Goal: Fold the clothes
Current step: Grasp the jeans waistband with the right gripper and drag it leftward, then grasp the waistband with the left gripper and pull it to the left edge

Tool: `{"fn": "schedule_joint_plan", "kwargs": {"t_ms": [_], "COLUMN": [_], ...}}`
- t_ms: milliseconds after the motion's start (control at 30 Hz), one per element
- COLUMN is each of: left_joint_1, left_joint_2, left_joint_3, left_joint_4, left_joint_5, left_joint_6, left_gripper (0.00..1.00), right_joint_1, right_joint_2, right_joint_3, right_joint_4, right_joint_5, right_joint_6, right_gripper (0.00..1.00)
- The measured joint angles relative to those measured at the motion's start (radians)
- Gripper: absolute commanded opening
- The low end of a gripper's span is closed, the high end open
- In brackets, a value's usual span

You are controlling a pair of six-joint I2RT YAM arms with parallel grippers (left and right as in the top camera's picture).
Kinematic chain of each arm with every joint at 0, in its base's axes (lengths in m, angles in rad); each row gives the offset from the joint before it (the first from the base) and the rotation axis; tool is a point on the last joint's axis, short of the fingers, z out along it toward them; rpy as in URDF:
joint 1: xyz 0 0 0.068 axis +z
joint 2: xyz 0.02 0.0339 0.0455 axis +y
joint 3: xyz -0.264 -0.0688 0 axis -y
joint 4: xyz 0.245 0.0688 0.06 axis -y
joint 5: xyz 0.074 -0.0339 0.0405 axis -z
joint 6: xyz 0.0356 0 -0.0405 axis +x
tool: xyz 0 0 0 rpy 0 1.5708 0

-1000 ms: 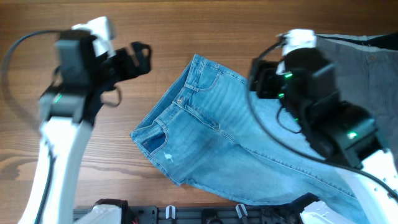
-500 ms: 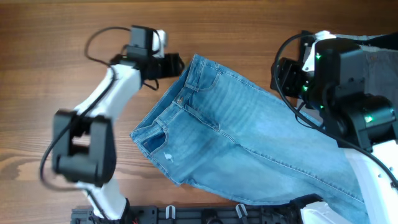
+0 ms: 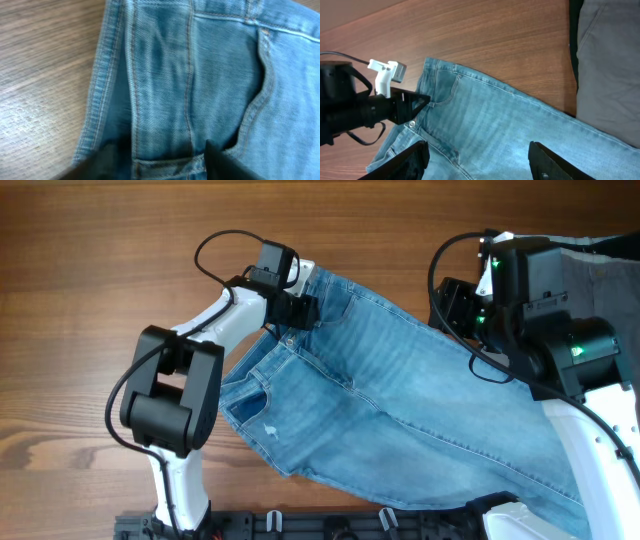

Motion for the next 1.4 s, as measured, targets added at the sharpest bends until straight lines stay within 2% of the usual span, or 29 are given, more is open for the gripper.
{"fn": "schedule_joint_plan", "kwargs": {"t_ms": [67,333,533,633,767,800,867,900,933,1000,1067,1167,1200,1233,1333,1400], "left_joint_1": [0.000,0.001,0.031,0.098,0.292,0.366,0.504,0.581,0.655,0.769,0.862,0.937,0.943,0.949,0.921,0.881], "left_joint_2": [0.007,0.015,0.009,-0.012,-0.048,-0.058,-0.077,-0.086,-0.095,-0.112,-0.129,-0.147,-0.148,-0.150,-0.150,-0.151], "left_joint_3": [0.005,0.009,0.009,0.009,0.026,0.040,0.068,0.089,0.113,0.151,0.174,0.179,0.179,0.179,0.179,0.179], "left_joint_4": [0.002,0.005,-0.017,-0.080,-0.172,-0.185,-0.192,-0.190,-0.188,-0.199,-0.228,-0.269,-0.275,-0.290,-0.325,-0.351], "left_joint_5": [-0.008,-0.011,-0.016,-0.067,-0.204,-0.233,-0.255,-0.262,-0.262,-0.261,-0.248,-0.175,-0.156,-0.071,0.052,0.093], "left_joint_6": [0.005,0.000,-0.095,-0.148,-0.209,-0.223,-0.243,-0.254,-0.266,-0.276,-0.288,-0.290,-0.286,-0.277,-0.216,-0.183], "left_gripper": [0.04,0.04,0.04,0.04,0.04,0.08,0.30,0.48,0.59,0.64,0.64,0.59,0.53,0.45,0.15,0.07], "right_joint_1": [0.000,0.000,0.000,0.000,0.000,0.000,0.000,0.000,0.000,0.000,0.000,0.000,0.000,0.000,0.000,0.000], "right_joint_2": [0.000,0.000,0.000,0.000,0.000,0.000,0.000,0.000,0.000,0.000,0.000,0.000,0.000,0.000,0.000,0.000], "right_joint_3": [0.000,0.000,0.000,0.000,0.000,0.000,0.000,0.000,0.000,0.000,0.000,0.000,0.000,0.000,0.000,0.000], "right_joint_4": [0.000,-0.001,-0.008,-0.008,-0.014,-0.016,-0.016,-0.016,-0.015,-0.016,-0.020,-0.023,-0.023,-0.023,-0.023,-0.023], "right_joint_5": [0.000,0.001,0.001,0.001,0.001,0.001,0.001,0.001,0.002,0.008,0.009,0.011,0.013,0.013,0.016,0.016], "right_joint_6": [0.000,0.000,0.000,0.000,0.000,0.000,0.000,0.000,0.000,0.000,0.000,0.000,0.000,0.000,0.000,0.000], "right_gripper": [0.68,0.68,0.69,0.68,0.69,0.69,0.70,0.70,0.70,0.71,0.72,0.72,0.72,0.72,0.72,0.72]}}
